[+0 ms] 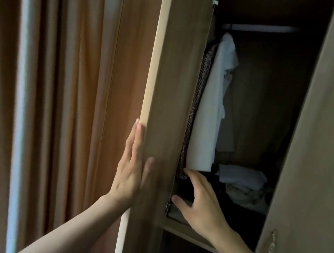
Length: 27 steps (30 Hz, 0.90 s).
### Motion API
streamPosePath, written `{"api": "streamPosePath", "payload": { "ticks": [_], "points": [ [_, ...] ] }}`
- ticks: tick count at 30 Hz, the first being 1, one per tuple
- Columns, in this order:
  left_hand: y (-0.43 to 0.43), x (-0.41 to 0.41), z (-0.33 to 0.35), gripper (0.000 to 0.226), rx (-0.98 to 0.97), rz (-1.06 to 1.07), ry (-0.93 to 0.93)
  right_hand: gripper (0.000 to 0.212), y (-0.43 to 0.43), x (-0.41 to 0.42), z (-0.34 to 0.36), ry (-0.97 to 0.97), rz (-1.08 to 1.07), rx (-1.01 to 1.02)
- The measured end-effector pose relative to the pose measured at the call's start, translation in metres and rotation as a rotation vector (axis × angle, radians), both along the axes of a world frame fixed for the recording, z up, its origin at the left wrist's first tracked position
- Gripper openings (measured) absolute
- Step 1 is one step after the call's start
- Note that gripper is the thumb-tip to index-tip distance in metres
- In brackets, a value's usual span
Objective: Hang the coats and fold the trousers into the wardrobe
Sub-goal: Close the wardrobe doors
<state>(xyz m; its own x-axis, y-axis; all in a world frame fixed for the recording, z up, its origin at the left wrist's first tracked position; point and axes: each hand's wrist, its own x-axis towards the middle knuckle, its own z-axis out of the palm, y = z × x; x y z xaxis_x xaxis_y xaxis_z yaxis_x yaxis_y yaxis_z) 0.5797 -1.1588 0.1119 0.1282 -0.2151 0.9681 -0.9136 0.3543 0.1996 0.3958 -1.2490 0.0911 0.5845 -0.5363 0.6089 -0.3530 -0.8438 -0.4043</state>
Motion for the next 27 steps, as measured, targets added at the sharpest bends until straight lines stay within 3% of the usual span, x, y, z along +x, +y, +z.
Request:
{"api": "streamPosePath", "payload": {
  "ticks": [8, 14, 19, 24, 27],
  "points": [
    [-0.008, -0.039, -0.003, 0.063, -0.013, -0.056, 0.026, 0.090, -0.014, -0.015, -0.006, 0.088, -0.046, 0.036],
    [-0.026, -0.084, -0.005, 0.062, -0.010, -0.269, 0.102, 0.111, -0.018, -0.045, -0.004, 0.109, -0.042, 0.070],
    [-0.046, -0.121, -0.006, 0.062, 0.019, -0.308, 0.184, 0.128, -0.013, -0.086, -0.005, 0.257, -0.110, 0.084],
    [-0.062, -0.151, -0.003, 0.064, 0.112, -0.335, 0.155, 0.129, -0.013, -0.120, -0.006, 0.374, -0.178, 0.070],
    [-0.069, -0.153, 0.003, 0.071, 0.264, -0.266, 0.024, 0.126, -0.019, -0.136, -0.004, 0.351, -0.189, 0.079]
  ]
}}
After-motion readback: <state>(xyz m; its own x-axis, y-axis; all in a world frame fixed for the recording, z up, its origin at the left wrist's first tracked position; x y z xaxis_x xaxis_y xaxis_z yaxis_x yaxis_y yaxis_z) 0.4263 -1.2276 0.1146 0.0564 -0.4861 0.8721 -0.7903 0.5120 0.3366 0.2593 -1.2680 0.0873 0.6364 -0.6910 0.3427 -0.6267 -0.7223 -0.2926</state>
